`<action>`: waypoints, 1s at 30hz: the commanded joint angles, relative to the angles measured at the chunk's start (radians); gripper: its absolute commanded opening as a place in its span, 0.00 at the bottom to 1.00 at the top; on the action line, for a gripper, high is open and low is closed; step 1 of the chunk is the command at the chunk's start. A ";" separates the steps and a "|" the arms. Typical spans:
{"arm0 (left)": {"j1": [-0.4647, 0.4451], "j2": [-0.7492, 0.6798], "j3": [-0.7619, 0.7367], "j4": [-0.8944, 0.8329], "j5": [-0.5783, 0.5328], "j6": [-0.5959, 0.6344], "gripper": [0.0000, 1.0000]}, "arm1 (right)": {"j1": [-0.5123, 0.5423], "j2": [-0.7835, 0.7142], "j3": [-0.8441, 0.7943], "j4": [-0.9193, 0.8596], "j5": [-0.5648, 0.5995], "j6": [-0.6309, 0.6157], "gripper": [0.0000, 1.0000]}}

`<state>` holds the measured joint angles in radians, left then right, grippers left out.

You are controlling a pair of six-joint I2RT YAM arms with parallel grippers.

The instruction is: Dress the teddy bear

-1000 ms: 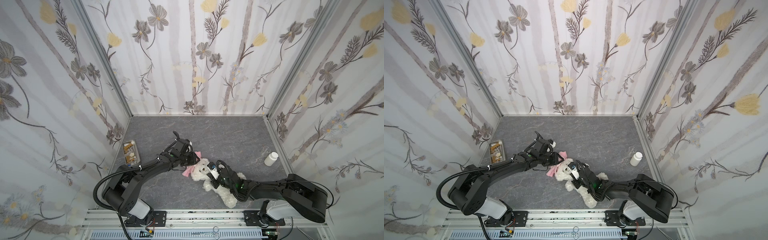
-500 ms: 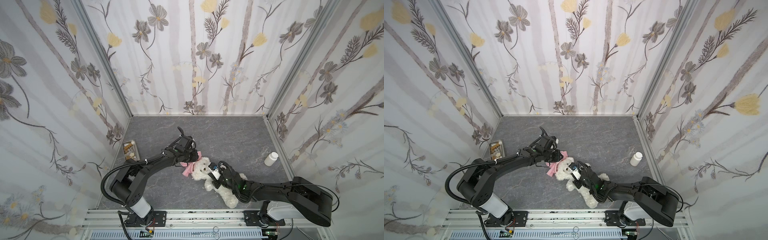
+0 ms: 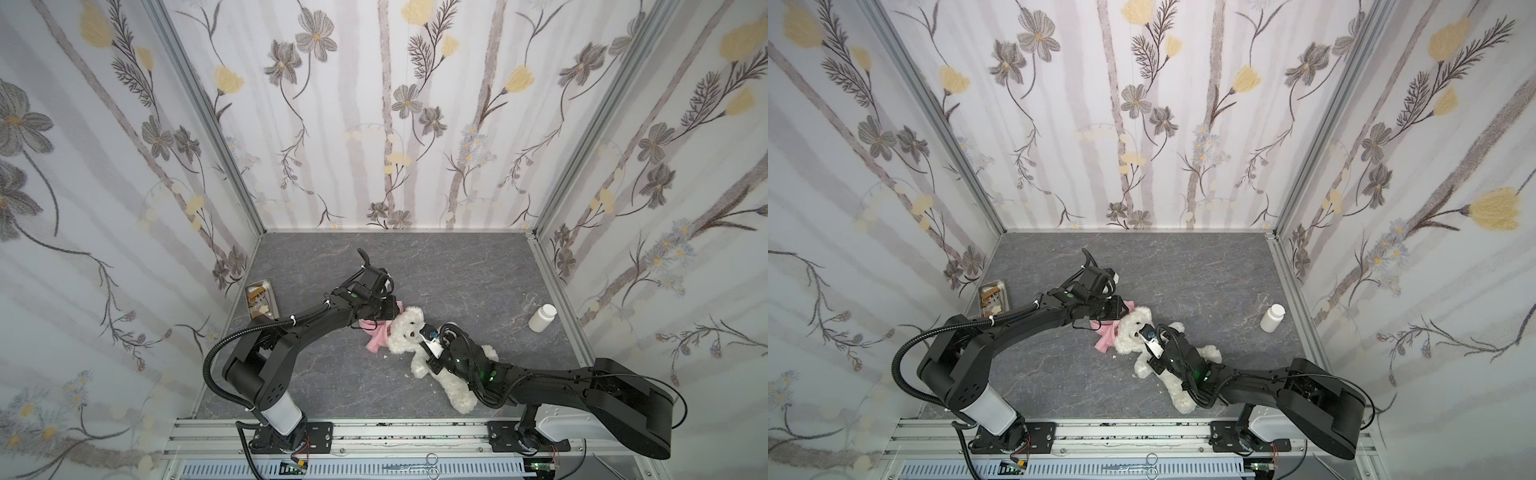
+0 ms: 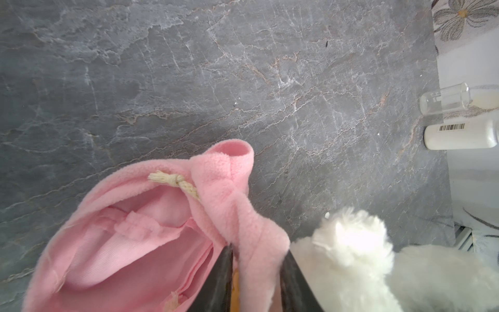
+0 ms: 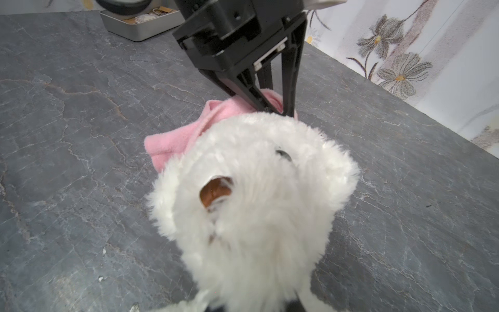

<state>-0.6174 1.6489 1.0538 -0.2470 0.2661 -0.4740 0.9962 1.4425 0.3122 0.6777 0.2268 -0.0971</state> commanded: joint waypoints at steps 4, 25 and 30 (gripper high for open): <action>0.005 0.027 0.044 -0.057 0.012 0.029 0.17 | 0.007 0.035 0.011 0.126 0.103 0.035 0.00; 0.023 0.076 0.098 -0.087 0.252 -0.035 0.00 | 0.090 0.281 0.040 0.272 0.050 -0.138 0.00; 0.022 0.062 0.107 -0.090 0.296 -0.051 0.00 | 0.084 0.315 0.061 0.208 -0.003 -0.132 0.00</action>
<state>-0.5941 1.7248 1.1481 -0.3367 0.4759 -0.4984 1.0813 1.7412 0.3603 0.9211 0.2924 -0.2184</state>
